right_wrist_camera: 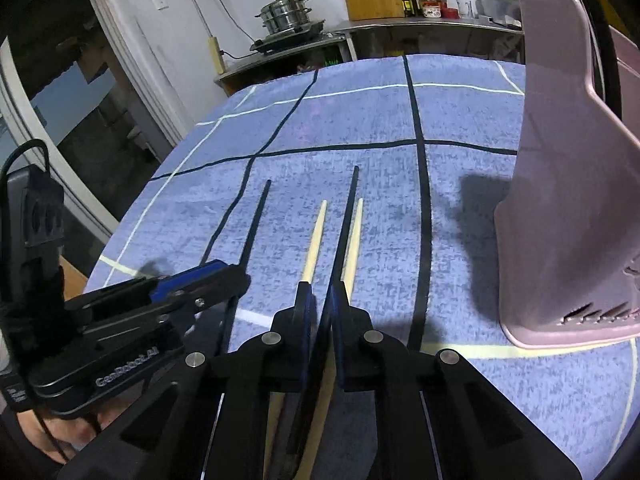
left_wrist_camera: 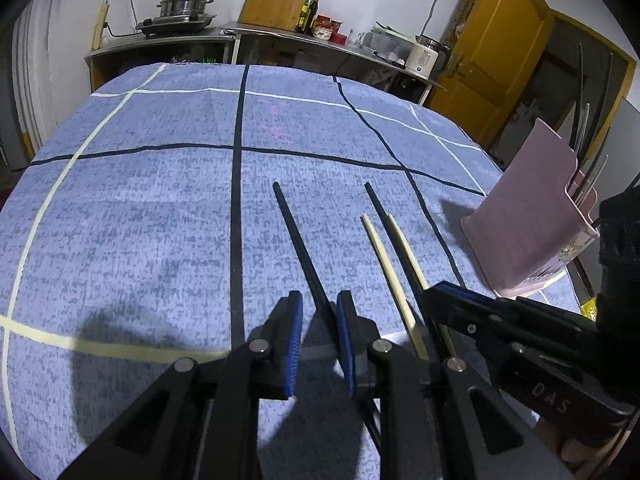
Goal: Organize utensils
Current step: 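Close the right tool on a black chopstick while the left tool grasps another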
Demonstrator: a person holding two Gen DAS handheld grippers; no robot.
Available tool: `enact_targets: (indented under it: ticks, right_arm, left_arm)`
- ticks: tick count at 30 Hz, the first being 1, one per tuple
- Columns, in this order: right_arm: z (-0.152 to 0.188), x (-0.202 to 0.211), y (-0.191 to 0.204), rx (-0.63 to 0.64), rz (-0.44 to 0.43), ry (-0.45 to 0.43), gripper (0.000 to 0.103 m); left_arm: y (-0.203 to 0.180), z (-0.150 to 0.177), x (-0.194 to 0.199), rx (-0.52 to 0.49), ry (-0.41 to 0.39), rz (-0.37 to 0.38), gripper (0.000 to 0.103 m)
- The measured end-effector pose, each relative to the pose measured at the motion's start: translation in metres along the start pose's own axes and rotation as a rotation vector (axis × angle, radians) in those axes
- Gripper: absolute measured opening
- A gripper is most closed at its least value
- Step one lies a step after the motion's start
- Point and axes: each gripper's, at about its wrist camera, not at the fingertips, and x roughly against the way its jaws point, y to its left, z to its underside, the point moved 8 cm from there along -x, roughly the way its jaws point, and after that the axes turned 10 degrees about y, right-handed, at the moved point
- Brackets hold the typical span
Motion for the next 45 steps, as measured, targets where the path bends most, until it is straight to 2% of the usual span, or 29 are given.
enact_targets:
  ticks: [7, 11, 15, 18, 24, 30, 35, 41, 45]
  right_arm:
    - [-0.001, -0.002, -0.008, -0.006, 0.035, 0.013, 0.01]
    - [-0.009, 0.006, 0.0, 0.014, 0.034, -0.022, 0.01]
    - [-0.012, -0.007, 0.002, 0.011, 0.021, 0.014, 0.01]
    - [-0.013, -0.008, 0.0, 0.005, 0.02, 0.011, 0.01]
    - [-0.009, -0.009, -0.006, 0.005, 0.049, 0.03, 0.009]
    - [-0.018, -0.014, -0.007, -0.008, 0.084, 0.032, 0.009]
    - [-0.026, -0.018, -0.008, -0.006, 0.102, 0.038, 0.009]
    - [-0.034, -0.023, -0.007, -0.005, 0.129, 0.044, 0.008]
    - [-0.035, -0.023, -0.006, 0.004, 0.139, 0.046, 0.007]
  left_arm:
    - [0.002, -0.002, 0.001, 0.004, 0.002, 0.008, 0.02]
    - [0.005, -0.001, 0.002, 0.008, 0.003, 0.004, 0.02]
    - [0.006, -0.001, 0.003, 0.0, 0.007, -0.003, 0.02]
    - [0.008, -0.001, 0.004, 0.001, 0.007, -0.006, 0.02]
    - [0.009, -0.002, 0.004, 0.003, 0.008, -0.006, 0.02]
    - [0.012, -0.01, 0.002, 0.008, 0.026, -0.016, 0.02]
    - [0.015, -0.02, -0.003, 0.048, 0.038, 0.017, 0.02]
    - [0.013, -0.028, -0.01, 0.047, 0.041, 0.008, 0.02]
    - [0.013, -0.031, -0.012, 0.023, 0.038, -0.035, 0.009]
